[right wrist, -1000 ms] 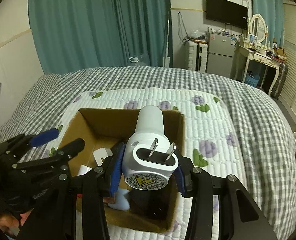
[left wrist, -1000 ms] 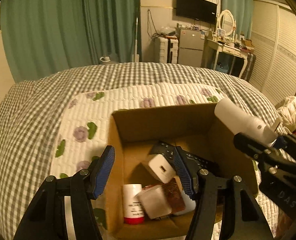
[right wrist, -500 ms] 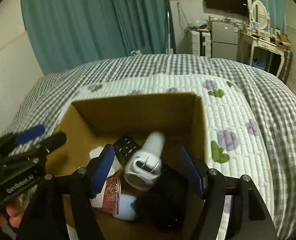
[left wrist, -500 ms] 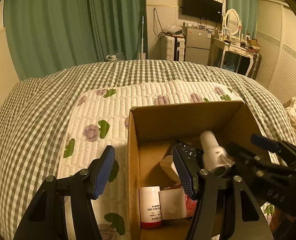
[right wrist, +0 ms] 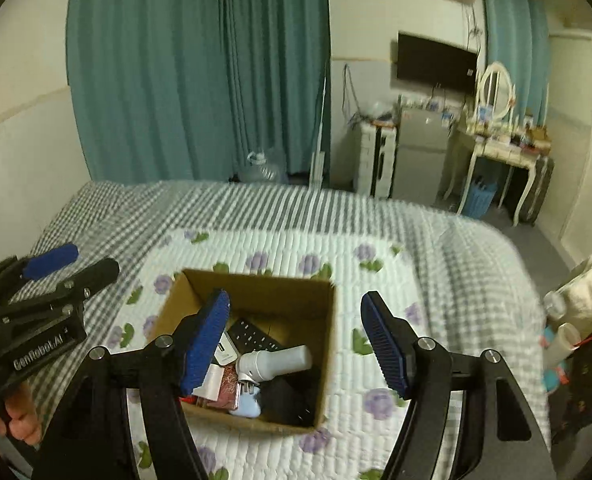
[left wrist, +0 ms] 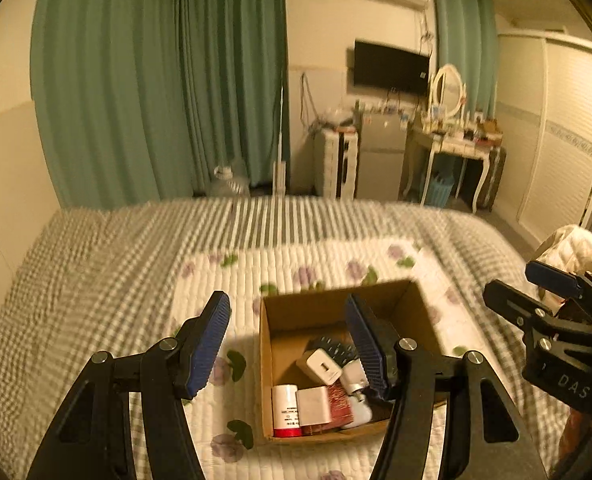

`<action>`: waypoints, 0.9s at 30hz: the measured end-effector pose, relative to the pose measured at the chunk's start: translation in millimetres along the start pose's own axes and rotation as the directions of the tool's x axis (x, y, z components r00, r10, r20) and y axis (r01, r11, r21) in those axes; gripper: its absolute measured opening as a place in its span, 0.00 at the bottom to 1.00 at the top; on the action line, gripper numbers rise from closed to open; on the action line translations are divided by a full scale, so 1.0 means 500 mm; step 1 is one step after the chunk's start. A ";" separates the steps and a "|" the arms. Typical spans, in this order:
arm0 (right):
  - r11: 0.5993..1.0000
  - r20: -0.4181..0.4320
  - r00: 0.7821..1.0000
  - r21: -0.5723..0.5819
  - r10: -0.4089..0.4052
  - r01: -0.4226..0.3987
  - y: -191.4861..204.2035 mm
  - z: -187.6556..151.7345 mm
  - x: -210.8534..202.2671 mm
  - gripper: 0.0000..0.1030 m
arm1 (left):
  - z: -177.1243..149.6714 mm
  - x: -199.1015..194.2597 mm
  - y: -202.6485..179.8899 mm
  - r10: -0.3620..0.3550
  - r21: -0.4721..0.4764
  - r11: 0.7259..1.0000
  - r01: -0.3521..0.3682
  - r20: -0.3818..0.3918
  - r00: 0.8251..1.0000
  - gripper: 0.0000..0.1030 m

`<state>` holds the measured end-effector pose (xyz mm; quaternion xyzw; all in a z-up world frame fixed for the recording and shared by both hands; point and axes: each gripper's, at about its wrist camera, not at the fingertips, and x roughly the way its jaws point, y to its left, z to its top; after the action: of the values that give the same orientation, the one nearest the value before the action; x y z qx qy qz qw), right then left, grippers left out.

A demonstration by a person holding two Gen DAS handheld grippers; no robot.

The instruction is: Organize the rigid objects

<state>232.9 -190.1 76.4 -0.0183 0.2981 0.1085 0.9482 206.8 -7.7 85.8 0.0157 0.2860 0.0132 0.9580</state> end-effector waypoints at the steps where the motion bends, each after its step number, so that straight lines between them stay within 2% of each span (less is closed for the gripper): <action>1: 1.000 0.020 1.000 -0.011 -0.009 0.009 0.003 0.009 -0.041 0.66 | 0.008 -0.023 0.000 -0.002 -0.003 1.000 0.003 0.016 1.000 0.61; 7: 0.999 0.098 0.995 -0.033 -0.036 0.039 0.020 0.023 -0.196 0.66 | 0.028 -0.165 0.011 -0.062 -0.032 0.997 0.066 0.098 0.993 0.61; 11: 1.000 0.141 0.990 -0.010 -0.015 0.016 0.026 0.009 -0.276 0.66 | 0.000 -0.238 0.006 -0.083 -0.018 0.996 0.086 0.127 0.988 0.61; 15: 1.000 0.174 0.985 0.008 -0.001 -0.001 0.037 -0.030 -0.326 0.66 | -0.045 -0.272 0.009 -0.081 -0.014 0.996 0.084 0.141 0.987 0.61; 21: 0.999 0.169 0.986 0.043 0.002 -0.009 0.035 -0.122 -0.304 0.66 | -0.125 -0.252 0.020 -0.081 -0.010 0.997 0.083 0.128 0.988 0.61; 23: 0.999 0.119 0.993 0.040 -0.017 0.012 0.039 -0.155 -0.263 0.66 | -0.150 -0.233 0.022 -0.070 0.001 0.998 0.070 0.122 0.990 0.61; 27: 0.999 0.079 0.997 0.050 -0.017 0.013 0.036 -0.211 -0.201 0.66 | -0.202 -0.189 0.025 -0.057 0.012 0.998 0.056 0.105 0.993 0.61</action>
<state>89.7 -202.4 47.5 0.0073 0.2627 0.0946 0.9602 72.3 3.6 53.7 0.0127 0.2355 -0.0163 0.9717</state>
